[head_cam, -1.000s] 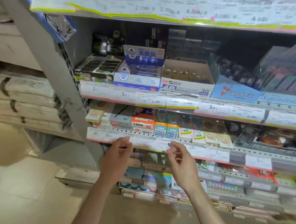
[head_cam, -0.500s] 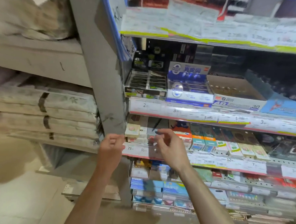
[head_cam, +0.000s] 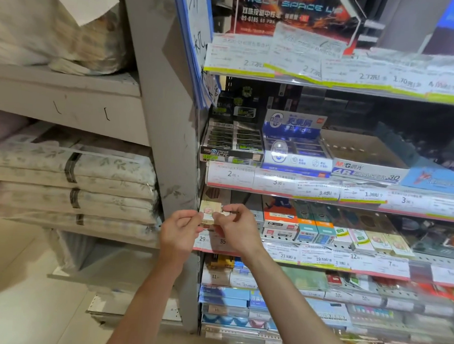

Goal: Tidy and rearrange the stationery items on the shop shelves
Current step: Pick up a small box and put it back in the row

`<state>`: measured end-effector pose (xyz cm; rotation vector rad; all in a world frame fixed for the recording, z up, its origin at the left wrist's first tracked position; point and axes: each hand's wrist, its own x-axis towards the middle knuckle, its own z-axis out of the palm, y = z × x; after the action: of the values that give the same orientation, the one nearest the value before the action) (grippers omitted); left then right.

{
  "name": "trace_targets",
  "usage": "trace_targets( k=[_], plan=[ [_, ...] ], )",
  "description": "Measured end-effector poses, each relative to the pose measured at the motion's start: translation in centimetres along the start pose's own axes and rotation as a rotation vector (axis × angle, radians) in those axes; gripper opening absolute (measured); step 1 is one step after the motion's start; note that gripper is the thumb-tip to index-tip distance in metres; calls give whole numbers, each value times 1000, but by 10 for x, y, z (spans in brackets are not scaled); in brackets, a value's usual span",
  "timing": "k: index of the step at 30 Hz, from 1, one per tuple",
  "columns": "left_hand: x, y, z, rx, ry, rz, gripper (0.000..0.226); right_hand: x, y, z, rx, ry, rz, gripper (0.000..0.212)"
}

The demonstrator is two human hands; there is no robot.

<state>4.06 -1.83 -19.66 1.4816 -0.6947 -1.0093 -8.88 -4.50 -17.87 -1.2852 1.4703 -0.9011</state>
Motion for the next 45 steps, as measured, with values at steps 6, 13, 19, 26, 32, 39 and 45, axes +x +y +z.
trace_targets(
  k=[6, 13, 19, 26, 32, 39, 45],
  plan=[
    [-12, 0, 4, 8, -135, 23, 31, -18, 4, -19, 281, -110, 26, 32],
    [-34, -6, 33, 16, -306, 97, 40, -36, 18, -62, 340, -83, -16, 29],
    [-63, -14, 96, 16, -414, 117, 40, -48, 43, -126, 339, 64, -22, 31],
    [-111, -29, 190, 77, -456, 133, 42, -48, 84, -225, 359, 139, -27, 34],
    [-154, -48, 287, 99, -465, 101, 37, -45, 118, -320, 397, 141, 8, 33],
    [-168, -58, 345, 241, -479, 71, 43, -26, 144, -380, 345, 111, 41, 36],
    [-162, -50, 369, 298, -507, 45, 43, -15, 139, -396, 315, 101, 54, 34]
  ],
)
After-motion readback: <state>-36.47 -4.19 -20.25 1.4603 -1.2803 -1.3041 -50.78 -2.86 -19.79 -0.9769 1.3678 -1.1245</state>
